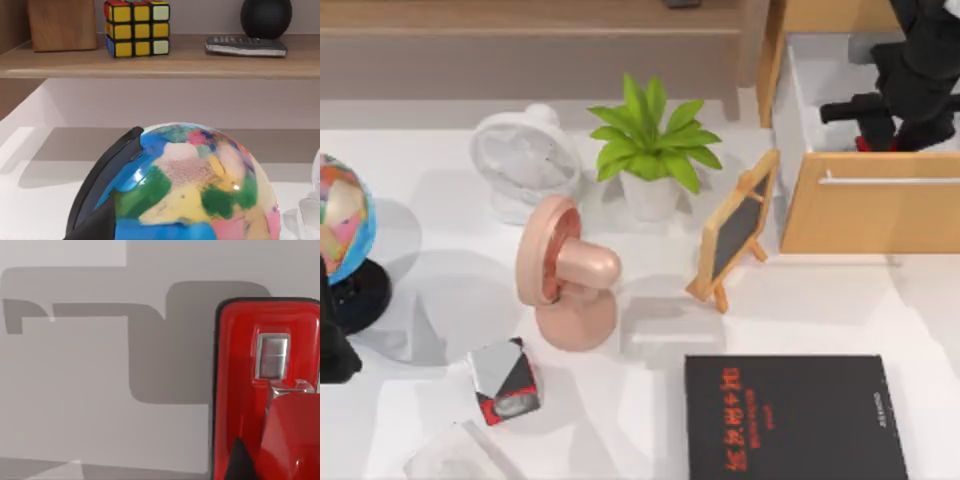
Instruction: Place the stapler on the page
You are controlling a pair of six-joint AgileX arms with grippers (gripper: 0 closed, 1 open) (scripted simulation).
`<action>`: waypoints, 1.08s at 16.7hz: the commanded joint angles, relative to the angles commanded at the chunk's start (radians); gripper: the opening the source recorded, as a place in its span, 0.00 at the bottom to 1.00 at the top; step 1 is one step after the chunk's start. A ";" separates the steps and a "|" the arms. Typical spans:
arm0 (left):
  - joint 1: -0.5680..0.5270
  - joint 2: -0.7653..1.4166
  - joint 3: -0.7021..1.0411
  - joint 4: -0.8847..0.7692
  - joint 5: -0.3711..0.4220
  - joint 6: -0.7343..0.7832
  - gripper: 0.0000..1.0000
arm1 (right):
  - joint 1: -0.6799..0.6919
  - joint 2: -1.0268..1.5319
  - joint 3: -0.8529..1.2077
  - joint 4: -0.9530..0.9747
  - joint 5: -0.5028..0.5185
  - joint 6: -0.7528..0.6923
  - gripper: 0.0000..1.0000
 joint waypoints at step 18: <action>0.000 0.000 0.000 0.000 0.000 0.000 1.00 | 0.246 -0.658 -0.482 0.165 0.124 0.442 0.00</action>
